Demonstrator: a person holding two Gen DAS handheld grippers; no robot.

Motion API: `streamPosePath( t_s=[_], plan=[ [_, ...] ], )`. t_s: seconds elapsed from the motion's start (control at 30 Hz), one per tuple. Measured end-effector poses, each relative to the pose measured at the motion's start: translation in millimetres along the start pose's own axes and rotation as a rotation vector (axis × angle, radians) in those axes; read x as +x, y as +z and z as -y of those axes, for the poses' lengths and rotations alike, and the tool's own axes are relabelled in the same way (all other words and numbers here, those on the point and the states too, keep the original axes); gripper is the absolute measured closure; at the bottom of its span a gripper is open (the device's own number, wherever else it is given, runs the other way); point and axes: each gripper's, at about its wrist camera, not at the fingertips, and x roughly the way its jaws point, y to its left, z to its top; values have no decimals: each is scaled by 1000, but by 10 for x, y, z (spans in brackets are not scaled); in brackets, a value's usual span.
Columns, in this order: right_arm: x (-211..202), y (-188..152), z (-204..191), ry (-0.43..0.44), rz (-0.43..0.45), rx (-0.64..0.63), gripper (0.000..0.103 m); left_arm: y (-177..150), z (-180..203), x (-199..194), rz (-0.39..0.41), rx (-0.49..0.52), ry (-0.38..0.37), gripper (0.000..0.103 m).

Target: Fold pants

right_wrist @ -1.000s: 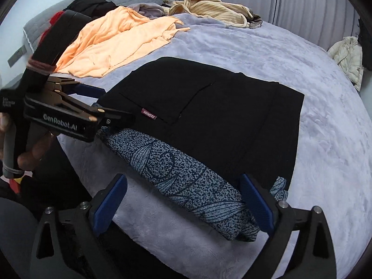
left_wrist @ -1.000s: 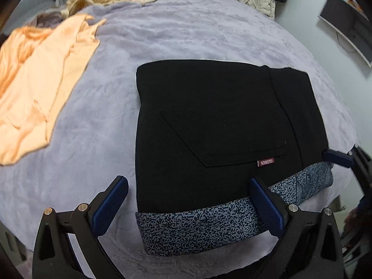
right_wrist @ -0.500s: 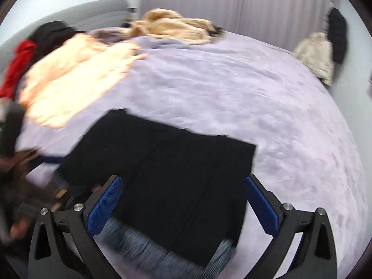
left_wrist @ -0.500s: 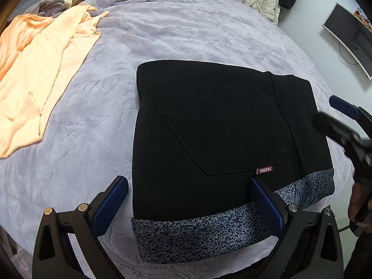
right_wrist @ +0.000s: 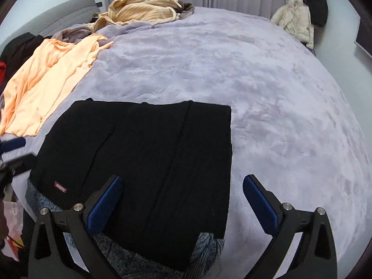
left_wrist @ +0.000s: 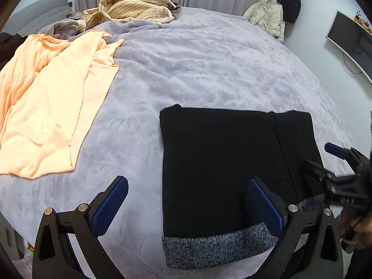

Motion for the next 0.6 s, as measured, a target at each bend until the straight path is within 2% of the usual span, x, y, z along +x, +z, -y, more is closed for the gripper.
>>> streamPosePath(
  t_s=[0.07,0.13,0.17,0.23,0.27,0.3,0.33,0.37,0.43,0.53,0.6],
  plan=[
    [-207,-35,-183,1,66,-59,0,66,69,114,-23,6,23,0],
    [-291,-79,-353,39,86,-118,0,19,215,284,-68,63,82,0],
    [-274,-119,-411,55,73,-151,0,-24,232,362,-77,95,119,0],
    [-93,-267,-453,37,-13,-185,0,-143,265,322,-17,116,145,0],
    [-11,-338,-421,25,-46,-175,1,-197,247,285,-7,122,129,0],
    [30,-416,-344,51,-53,-149,1,-217,215,255,-16,119,107,0],
    [-1,-480,-269,73,-37,-123,0,-249,169,199,-18,105,91,0],
    [-39,-516,-216,52,-42,-113,0,-265,127,125,-19,96,85,0],
    [-123,-560,-88,58,-75,-70,0,-287,108,-13,-16,112,71,0],
    [-308,-535,108,52,-22,5,0,-245,156,-208,46,132,58,0],
    [-408,-387,153,83,62,32,0,-71,192,-191,73,125,29,0]
  ],
)
